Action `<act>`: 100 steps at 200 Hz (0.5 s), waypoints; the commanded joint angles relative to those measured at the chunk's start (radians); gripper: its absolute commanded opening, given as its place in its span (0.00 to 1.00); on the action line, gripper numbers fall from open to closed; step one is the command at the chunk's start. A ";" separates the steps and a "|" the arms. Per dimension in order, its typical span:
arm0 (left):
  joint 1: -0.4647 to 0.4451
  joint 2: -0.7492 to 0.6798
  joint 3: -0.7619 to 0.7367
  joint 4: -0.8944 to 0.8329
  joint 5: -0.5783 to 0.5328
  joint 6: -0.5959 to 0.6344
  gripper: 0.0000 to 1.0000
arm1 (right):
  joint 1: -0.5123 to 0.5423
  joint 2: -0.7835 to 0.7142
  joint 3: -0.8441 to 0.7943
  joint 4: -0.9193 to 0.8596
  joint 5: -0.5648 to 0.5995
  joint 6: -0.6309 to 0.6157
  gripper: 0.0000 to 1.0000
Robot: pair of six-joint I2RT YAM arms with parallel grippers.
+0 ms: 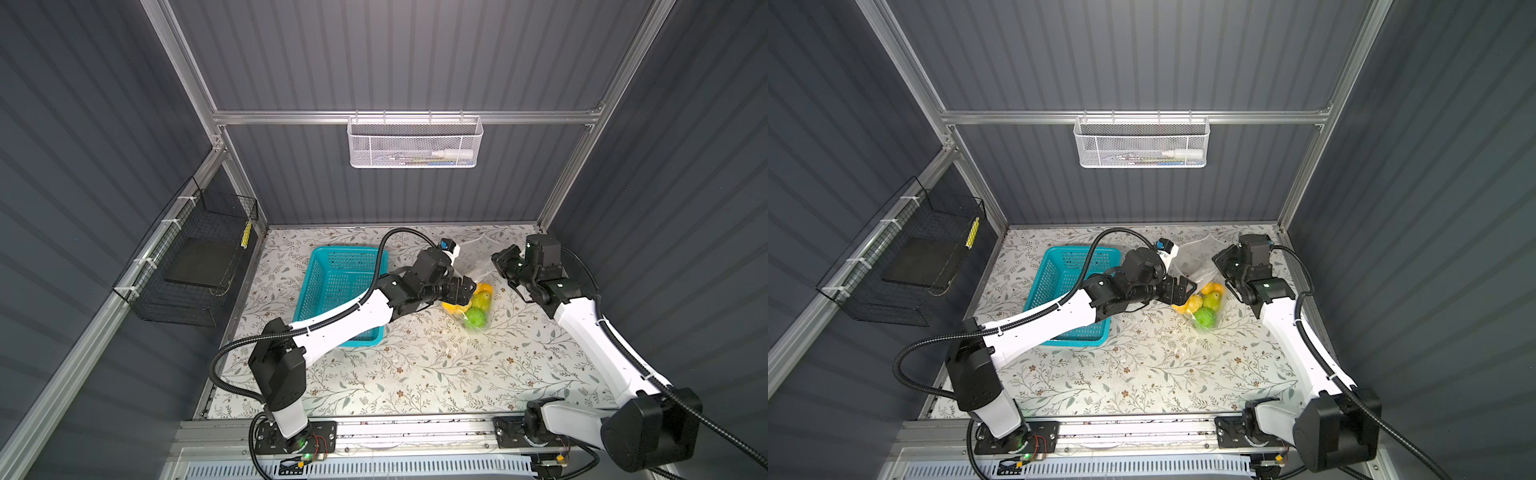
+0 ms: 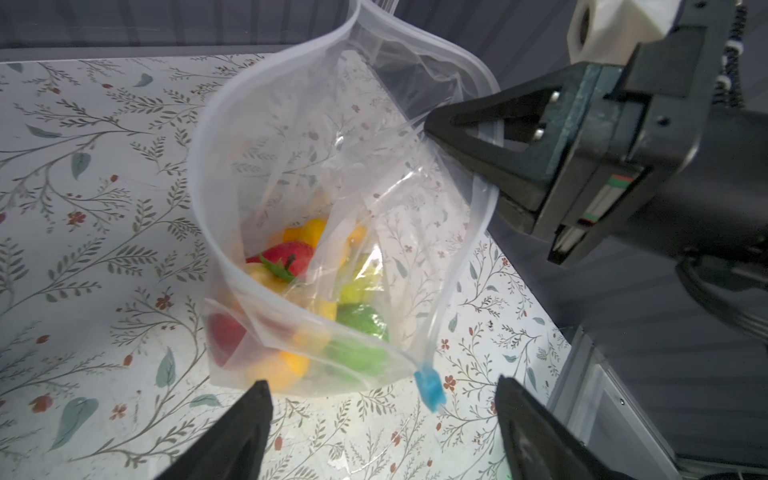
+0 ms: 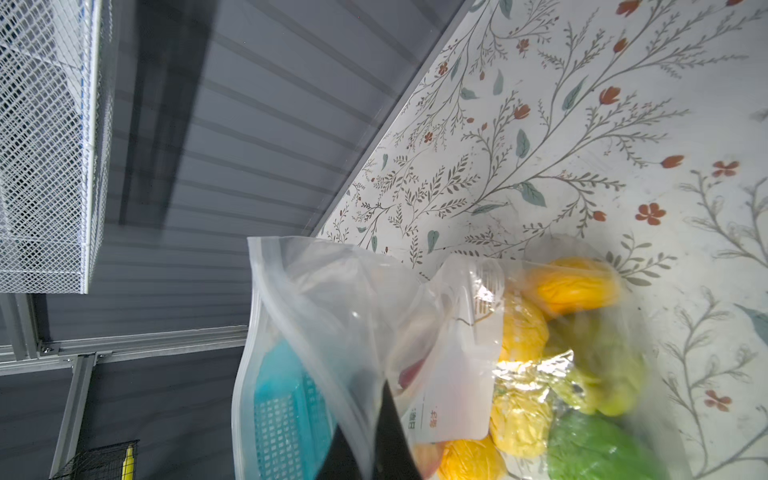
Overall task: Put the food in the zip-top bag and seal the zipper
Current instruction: 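Grasp the bag rim near the blue zipper tab with the left gripper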
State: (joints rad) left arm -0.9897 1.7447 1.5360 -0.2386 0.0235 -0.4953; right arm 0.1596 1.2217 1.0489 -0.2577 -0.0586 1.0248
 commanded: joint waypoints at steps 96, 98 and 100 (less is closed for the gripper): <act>-0.027 0.178 0.183 -0.081 -0.088 0.105 0.55 | 0.004 -0.049 -0.048 0.036 0.013 0.017 0.00; -0.027 0.183 0.186 -0.083 -0.090 0.106 0.55 | 0.004 -0.051 -0.049 0.037 0.013 0.017 0.00; -0.027 0.185 0.189 -0.084 -0.091 0.105 0.54 | 0.004 -0.052 -0.050 0.036 0.013 0.017 0.00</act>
State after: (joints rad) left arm -1.0134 1.8984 1.6604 -0.2901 -0.0246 -0.4358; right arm 0.1600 1.1957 1.0153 -0.2348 -0.0551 1.0332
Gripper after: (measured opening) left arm 0.566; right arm 0.049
